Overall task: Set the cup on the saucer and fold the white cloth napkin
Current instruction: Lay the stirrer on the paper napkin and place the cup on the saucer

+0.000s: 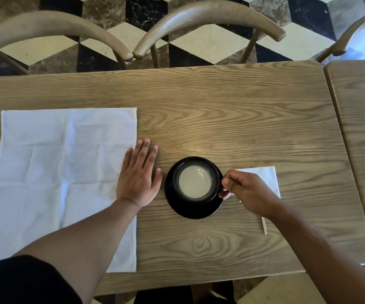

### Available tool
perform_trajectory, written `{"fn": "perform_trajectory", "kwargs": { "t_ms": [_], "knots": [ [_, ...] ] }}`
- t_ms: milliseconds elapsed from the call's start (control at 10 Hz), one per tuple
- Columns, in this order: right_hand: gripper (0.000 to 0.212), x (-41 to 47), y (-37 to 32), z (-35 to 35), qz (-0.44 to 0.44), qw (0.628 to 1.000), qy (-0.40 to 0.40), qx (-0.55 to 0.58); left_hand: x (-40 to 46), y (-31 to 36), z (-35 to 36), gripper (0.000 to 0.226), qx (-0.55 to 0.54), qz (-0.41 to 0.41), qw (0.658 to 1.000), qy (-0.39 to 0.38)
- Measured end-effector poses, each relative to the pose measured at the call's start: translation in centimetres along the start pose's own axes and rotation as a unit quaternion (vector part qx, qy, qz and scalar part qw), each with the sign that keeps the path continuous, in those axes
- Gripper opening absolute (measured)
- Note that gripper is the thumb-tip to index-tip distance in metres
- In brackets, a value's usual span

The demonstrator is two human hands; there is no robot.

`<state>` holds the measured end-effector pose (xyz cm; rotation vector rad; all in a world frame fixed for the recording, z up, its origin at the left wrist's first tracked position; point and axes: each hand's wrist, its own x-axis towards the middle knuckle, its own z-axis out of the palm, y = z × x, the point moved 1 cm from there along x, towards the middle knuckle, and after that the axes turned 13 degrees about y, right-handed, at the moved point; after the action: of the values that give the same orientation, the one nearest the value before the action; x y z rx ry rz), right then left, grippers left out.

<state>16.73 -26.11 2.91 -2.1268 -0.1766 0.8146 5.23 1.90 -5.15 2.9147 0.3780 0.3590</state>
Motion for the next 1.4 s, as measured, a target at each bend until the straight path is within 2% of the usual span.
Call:
{"fn": "perform_trajectory", "kwargs": {
  "t_ms": [500,700,1000,1400],
  "knots": [
    [0.023,-0.2,-1.0,-0.4,-0.011,0.998,-0.033,-0.056,0.0,0.0,0.0,0.062,0.002,-0.002,1.000,0.002],
    [0.025,-0.5,-1.3,-0.4,-0.004,0.998,-0.025,-0.057,0.1,0.1,-0.1,0.063,0.000,-0.004,1.000,0.000],
    [0.022,-0.5,-0.8,-0.5,-0.047,0.993,0.019,-0.110,0.1,0.1,-0.1,0.062,-0.001,-0.003,1.000,0.003],
    [0.020,-1.0,0.6,0.1,-0.020,0.999,0.036,-0.025,0.1,0.2,-0.2,0.063,0.002,-0.006,1.000,0.003]
  ]
}}
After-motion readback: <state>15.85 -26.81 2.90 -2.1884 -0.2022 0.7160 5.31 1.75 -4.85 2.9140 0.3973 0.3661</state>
